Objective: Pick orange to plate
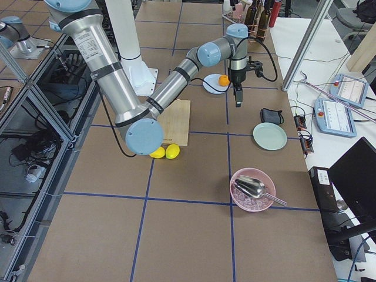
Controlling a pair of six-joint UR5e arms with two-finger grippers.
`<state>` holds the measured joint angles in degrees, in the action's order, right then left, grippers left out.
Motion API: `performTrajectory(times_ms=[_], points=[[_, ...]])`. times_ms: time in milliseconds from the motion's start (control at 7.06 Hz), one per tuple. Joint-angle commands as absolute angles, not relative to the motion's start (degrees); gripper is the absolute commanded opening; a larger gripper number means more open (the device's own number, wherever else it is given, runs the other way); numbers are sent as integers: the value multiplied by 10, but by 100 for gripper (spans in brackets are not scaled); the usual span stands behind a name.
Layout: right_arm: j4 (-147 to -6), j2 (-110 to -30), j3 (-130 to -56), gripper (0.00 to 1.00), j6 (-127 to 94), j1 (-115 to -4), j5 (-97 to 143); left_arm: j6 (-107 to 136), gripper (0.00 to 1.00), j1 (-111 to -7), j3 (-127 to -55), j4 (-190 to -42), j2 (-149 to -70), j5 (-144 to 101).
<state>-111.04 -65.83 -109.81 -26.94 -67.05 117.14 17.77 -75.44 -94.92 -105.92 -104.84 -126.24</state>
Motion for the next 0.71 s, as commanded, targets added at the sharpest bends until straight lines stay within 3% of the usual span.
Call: performTrajectory(times_ms=[0,283,567], points=[[-1107,-744,-1079,100,-88,-763,1251,109,100,-798,-948,-1017,-1028,-1285],[-1038,-820,-1050,100,-76,-837,1337,-10,100,-837,-949,-919,-1031,-1284],[-805,-864,-899,100,-69,-868,1393,-32,100,-852,-949,-912,-1014,-1285]])
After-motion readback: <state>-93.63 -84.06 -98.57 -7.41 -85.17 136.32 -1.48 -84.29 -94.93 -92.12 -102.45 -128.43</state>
